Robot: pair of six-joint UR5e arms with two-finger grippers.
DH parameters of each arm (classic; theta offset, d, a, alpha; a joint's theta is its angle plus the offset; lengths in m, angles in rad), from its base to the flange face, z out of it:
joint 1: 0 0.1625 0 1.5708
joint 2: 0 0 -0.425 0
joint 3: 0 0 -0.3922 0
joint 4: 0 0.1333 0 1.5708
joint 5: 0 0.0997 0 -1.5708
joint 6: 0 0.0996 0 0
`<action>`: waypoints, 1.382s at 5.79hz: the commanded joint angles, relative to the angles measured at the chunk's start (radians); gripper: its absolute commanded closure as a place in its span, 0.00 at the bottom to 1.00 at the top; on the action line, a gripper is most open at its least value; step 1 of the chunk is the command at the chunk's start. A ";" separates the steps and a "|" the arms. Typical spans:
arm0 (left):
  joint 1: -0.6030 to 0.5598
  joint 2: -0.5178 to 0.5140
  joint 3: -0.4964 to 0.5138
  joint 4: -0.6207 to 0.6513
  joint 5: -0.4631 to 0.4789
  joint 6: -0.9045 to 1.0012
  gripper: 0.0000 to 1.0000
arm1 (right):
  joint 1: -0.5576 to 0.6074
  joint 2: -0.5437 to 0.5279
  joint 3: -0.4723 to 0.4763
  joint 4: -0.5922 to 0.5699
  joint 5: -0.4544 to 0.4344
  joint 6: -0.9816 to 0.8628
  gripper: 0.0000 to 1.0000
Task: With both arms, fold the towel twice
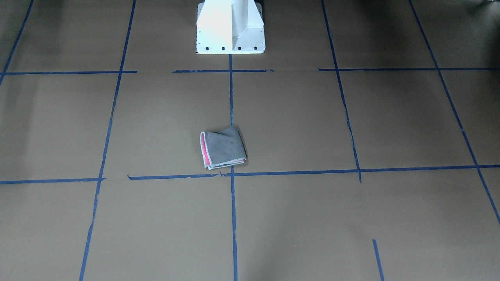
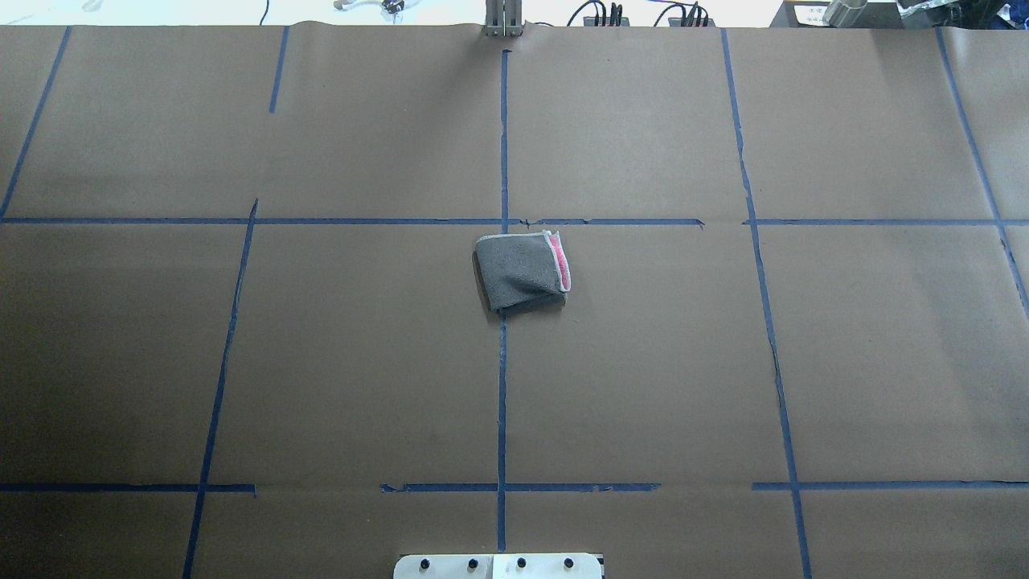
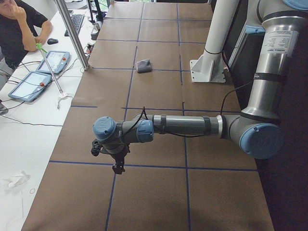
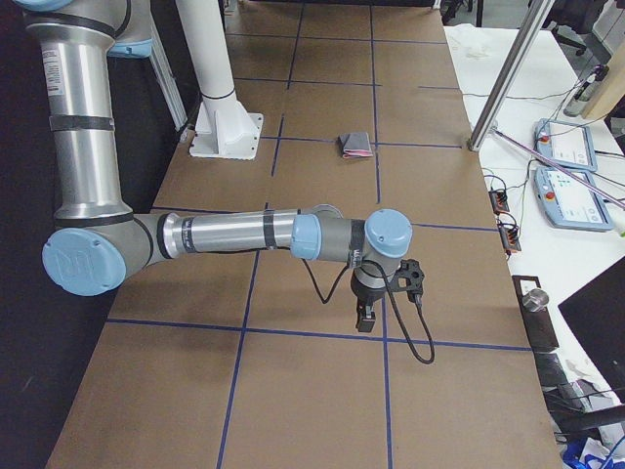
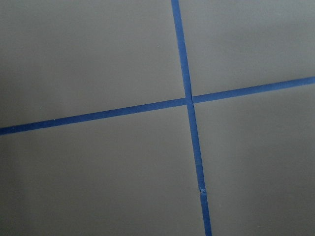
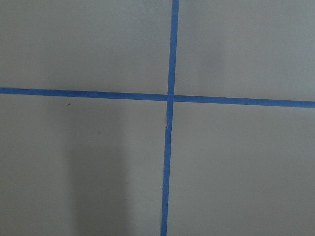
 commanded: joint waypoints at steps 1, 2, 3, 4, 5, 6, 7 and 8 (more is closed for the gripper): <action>-0.001 0.024 -0.010 0.000 0.006 0.041 0.00 | -0.001 -0.008 0.004 0.005 -0.003 -0.002 0.00; -0.001 0.052 -0.003 0.002 0.003 0.117 0.00 | -0.001 -0.008 -0.002 0.005 -0.005 -0.002 0.00; -0.003 0.073 -0.011 0.000 0.003 0.118 0.00 | -0.001 -0.007 -0.010 0.005 -0.005 -0.002 0.00; -0.004 0.108 -0.040 0.000 0.003 0.119 0.00 | -0.007 -0.002 -0.016 0.003 -0.004 0.000 0.00; -0.004 0.160 -0.110 0.000 0.004 0.116 0.00 | -0.015 -0.001 -0.022 0.005 -0.004 0.000 0.00; -0.006 0.168 -0.129 0.003 0.006 0.116 0.00 | -0.015 -0.002 -0.025 0.005 -0.004 -0.002 0.00; -0.004 0.161 -0.123 0.003 0.006 0.116 0.00 | -0.015 -0.001 -0.025 0.005 -0.004 -0.002 0.00; -0.004 0.159 -0.120 0.003 0.006 0.116 0.00 | -0.015 -0.001 -0.025 0.006 -0.004 -0.003 0.00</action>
